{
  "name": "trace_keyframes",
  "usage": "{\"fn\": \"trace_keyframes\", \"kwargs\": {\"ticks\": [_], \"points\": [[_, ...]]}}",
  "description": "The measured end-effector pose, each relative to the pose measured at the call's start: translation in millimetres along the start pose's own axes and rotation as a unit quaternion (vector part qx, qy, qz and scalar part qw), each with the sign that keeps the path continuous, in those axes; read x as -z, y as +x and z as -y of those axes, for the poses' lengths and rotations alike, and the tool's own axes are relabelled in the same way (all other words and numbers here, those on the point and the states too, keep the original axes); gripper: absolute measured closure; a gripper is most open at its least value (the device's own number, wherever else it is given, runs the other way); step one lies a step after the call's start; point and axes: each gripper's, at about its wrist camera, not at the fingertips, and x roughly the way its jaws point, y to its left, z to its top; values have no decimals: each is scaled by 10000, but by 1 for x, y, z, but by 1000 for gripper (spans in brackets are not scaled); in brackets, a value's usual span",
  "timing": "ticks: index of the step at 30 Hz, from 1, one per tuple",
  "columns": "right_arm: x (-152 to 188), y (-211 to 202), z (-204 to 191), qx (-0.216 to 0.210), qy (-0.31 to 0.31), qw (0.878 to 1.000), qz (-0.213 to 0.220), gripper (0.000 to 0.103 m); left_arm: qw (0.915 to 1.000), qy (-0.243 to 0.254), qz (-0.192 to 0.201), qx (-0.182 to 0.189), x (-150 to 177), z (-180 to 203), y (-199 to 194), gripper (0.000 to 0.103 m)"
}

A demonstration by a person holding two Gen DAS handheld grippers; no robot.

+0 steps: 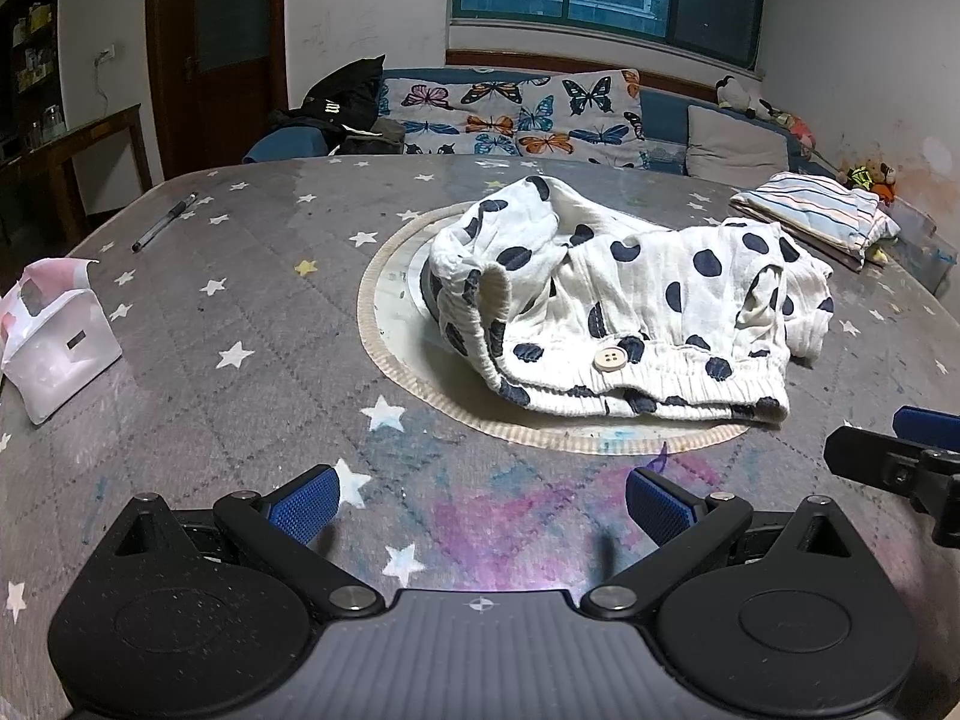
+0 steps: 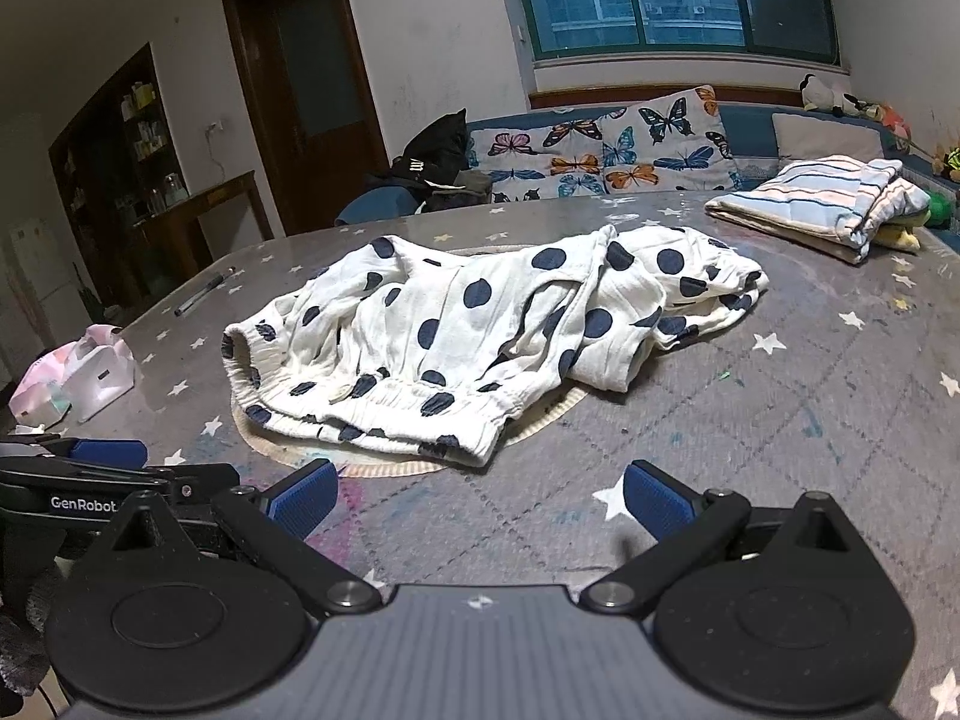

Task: Fold clothes
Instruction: 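Move both open tools down toward the waistband of the polka-dot trousers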

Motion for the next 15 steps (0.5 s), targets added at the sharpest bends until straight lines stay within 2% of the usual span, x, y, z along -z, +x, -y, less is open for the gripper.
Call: {"fn": "trace_keyframes", "kwargs": {"ticks": [15], "points": [[-17, 21, 2, 78, -168, 9997, -183, 5, 9999, 126, 29, -52, -19, 4, 12, 0]]}}
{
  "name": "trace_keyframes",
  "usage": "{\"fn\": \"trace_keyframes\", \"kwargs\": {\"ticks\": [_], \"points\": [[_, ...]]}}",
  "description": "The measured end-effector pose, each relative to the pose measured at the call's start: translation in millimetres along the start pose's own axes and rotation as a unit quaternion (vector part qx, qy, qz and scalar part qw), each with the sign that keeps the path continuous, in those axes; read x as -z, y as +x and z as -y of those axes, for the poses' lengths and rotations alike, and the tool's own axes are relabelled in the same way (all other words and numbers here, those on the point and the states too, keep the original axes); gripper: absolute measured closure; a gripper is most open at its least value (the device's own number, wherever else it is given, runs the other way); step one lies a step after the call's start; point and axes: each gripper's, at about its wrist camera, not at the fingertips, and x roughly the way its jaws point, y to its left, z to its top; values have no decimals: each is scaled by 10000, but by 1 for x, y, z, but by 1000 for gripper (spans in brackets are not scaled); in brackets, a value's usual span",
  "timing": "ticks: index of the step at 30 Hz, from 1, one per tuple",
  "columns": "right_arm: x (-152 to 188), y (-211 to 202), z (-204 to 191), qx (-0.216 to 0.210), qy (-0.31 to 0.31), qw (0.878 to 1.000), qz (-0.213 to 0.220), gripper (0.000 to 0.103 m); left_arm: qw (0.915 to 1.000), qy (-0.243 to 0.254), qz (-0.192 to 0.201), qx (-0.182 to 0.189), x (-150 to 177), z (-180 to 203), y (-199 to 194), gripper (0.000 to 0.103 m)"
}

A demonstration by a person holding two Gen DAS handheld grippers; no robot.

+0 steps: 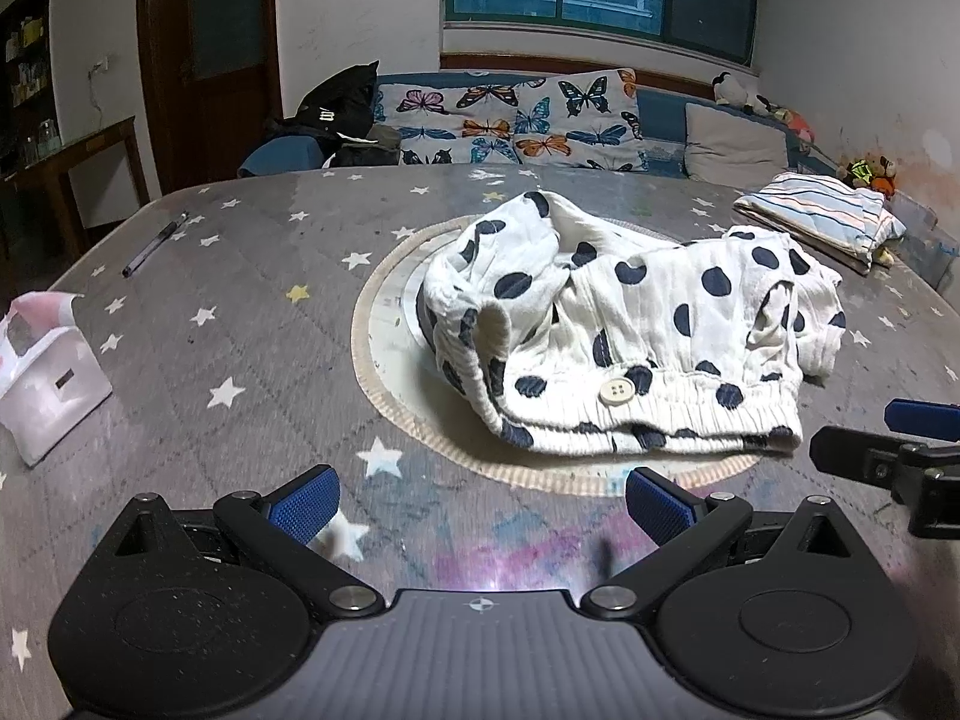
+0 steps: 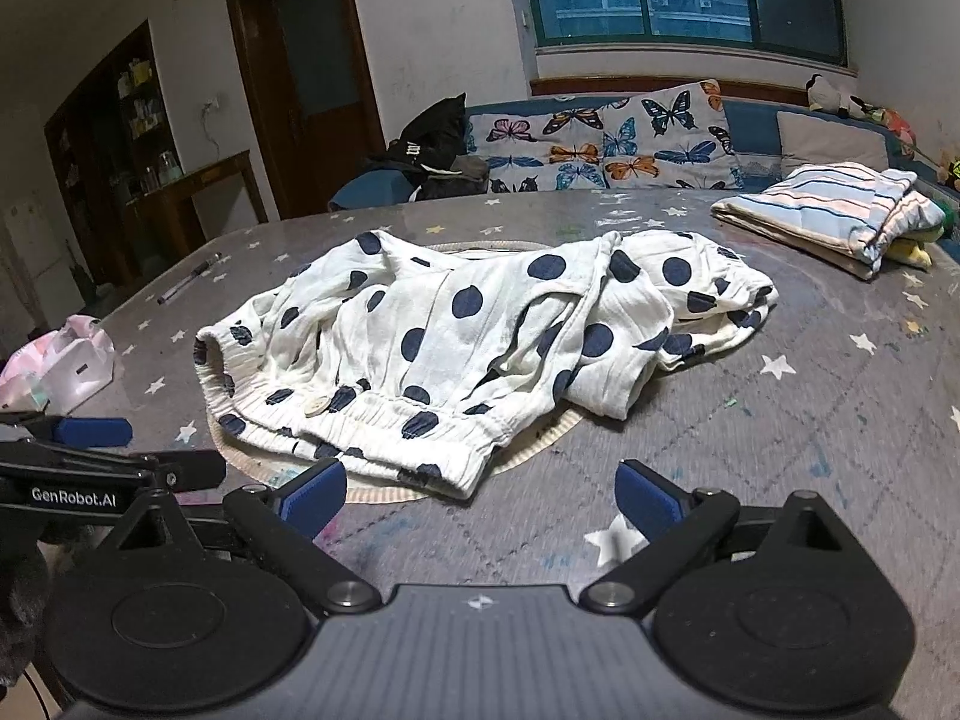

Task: Fold clothes
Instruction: 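Move both open tools down toward the waistband of the polka-dot trousers, then close both tools on the trousers waistband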

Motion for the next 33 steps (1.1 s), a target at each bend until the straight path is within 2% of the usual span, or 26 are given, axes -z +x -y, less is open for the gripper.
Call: {"fn": "trace_keyframes", "kwargs": {"ticks": [13, 21, 26, 33], "points": [[-13, 12, 6, 34, -60, 9999, -83, 10, 9997, 75, 194, -103, -31, -2, 11, 0], [-25, 14, 18, 79, -52, 9999, -53, 18, 9995, 24, 221, -220, -51, -11, 31, 0], [-32, 24, 25, -5, -23, 9999, -150, 28, 9994, 29, 232, -238, -62, -21, 44, 0], [-39, 53, 29, -291, 205, 9983, -472, 46, 9999, 18, 31, 103, -71, -30, 64, 1]]}}
